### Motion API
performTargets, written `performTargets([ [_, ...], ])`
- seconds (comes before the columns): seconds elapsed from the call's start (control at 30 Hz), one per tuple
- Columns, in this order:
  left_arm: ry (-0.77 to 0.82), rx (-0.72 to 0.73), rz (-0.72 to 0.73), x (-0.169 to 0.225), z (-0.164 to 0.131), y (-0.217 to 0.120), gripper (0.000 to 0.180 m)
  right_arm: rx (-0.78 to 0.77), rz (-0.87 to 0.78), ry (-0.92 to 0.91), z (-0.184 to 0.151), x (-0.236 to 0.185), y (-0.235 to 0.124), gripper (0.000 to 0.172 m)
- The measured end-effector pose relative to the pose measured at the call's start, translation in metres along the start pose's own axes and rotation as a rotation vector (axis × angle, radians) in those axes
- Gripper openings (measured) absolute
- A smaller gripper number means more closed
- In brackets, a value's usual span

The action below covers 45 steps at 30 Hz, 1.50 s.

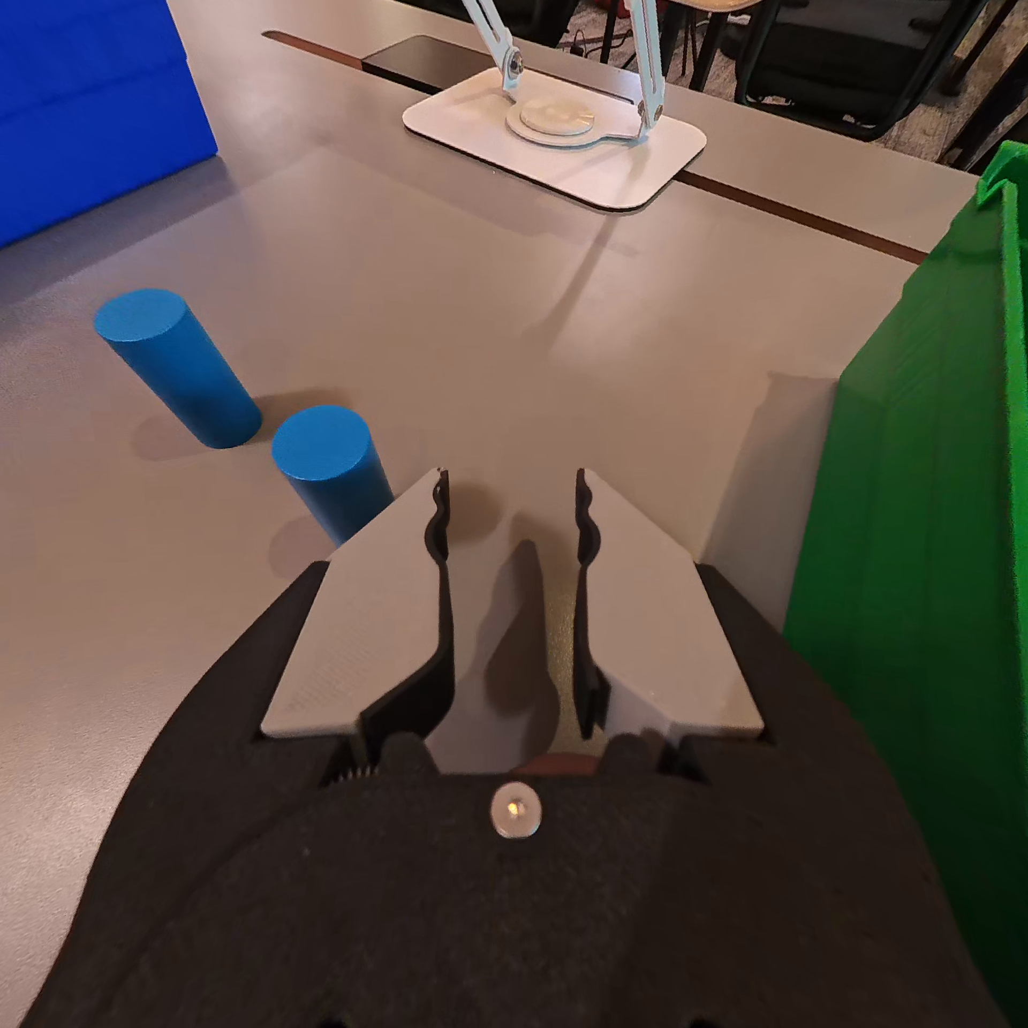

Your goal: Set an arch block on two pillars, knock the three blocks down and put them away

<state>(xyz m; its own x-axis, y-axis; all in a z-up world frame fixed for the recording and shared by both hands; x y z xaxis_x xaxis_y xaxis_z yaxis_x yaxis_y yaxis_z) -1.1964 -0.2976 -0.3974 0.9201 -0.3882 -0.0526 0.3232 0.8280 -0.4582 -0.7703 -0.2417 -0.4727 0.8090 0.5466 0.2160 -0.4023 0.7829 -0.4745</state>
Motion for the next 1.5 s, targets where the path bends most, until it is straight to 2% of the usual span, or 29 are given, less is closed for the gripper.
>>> performTargets([
  [0.03,0.019,-0.049,-0.007,-0.007,-0.009,0.0,0.055,-0.002,0.001,-0.001,0.0,0.0,0.0,0.043],
  [0.1,0.032,-0.072,0.07,-0.027,-0.018,-0.001,0.055,-0.006,0.001,-0.006,-0.001,-0.001,0.001,0.043],
  [0.17,-0.015,-0.096,0.134,-0.044,-0.023,0.0,0.05,-0.007,-0.002,-0.013,0.0,-0.002,0.001,0.043],
  [0.27,-0.065,-0.205,0.126,-0.055,-0.043,0.008,0.05,-0.008,-0.003,-0.017,0.0,-0.002,0.001,0.043],
  [0.37,-0.06,-0.353,0.132,-0.06,-0.065,0.016,0.058,-0.006,0.0,-0.015,0.0,-0.002,0.001,0.043],
  [0.53,-0.062,-0.328,0.055,-0.057,-0.064,0.022,0.049,-0.006,0.002,-0.02,0.0,-0.003,0.001,0.043],
  [0.57,-0.071,-0.311,0.049,-0.058,-0.062,0.022,0.043,-0.006,0.003,-0.021,0.0,-0.004,0.001,0.043],
  [0.6,-0.085,-0.295,0.049,-0.06,-0.06,0.022,0.029,-0.006,0.004,-0.022,0.0,-0.004,0.001,0.043],
  [0.63,-0.097,-0.282,0.049,-0.062,-0.059,0.021,0.006,-0.006,0.005,-0.023,0.0,-0.004,0.001,0.043],
  [0.67,-0.104,-0.275,0.046,-0.063,-0.058,0.021,0.0,-0.006,0.005,-0.025,-0.001,-0.005,0.001,0.043],
  [0.77,-0.072,-0.304,0.091,-0.063,-0.061,0.02,0.0,-0.005,0.002,-0.025,-0.001,-0.004,0.001,0.043],
  [0.8,-0.055,-0.319,0.128,-0.065,-0.061,0.02,0.004,-0.004,0.003,-0.023,-0.001,-0.004,0.001,0.043],
  [0.87,-0.033,-0.316,0.194,-0.067,-0.057,0.019,0.035,-0.005,0.006,-0.02,-0.001,-0.004,0.001,0.043],
  [0.97,-0.02,-0.238,0.211,-0.06,-0.043,0.02,0.037,-0.009,0.006,-0.029,-0.001,-0.005,0.001,0.043],
  [1.03,-0.003,-0.199,0.154,-0.046,-0.034,0.02,0.037,-0.011,0.006,-0.037,-0.001,-0.006,0.002,0.043],
  [1.17,-0.018,-0.213,-0.066,-0.013,-0.031,0.021,0.037,-0.008,0.007,-0.04,-0.001,-0.006,0.001,0.043],
  [1.37,0.066,-0.383,-0.118,0.0,-0.047,0.039,0.045,-0.008,0.01,-0.041,-0.001,-0.007,0.001,0.043],
  [1.5,0.106,-0.602,-0.167,0.004,-0.049,0.052,0.048,-0.008,0.011,-0.038,0.0,-0.006,0.002,0.043],
])
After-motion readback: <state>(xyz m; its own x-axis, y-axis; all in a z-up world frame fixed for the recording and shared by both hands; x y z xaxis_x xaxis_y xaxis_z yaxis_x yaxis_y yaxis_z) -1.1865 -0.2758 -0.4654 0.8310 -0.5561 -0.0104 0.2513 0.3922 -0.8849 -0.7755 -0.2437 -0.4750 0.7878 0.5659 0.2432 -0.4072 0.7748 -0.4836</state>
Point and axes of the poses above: each gripper's, where its closed fingertips meet, y out along the fingers, z out of its top, x = y × z across the jaws, the point moved 6 cm from there along -y, back along the fingers, and after that the axes turned 11 degrees about -y, right-handed, at the moved point
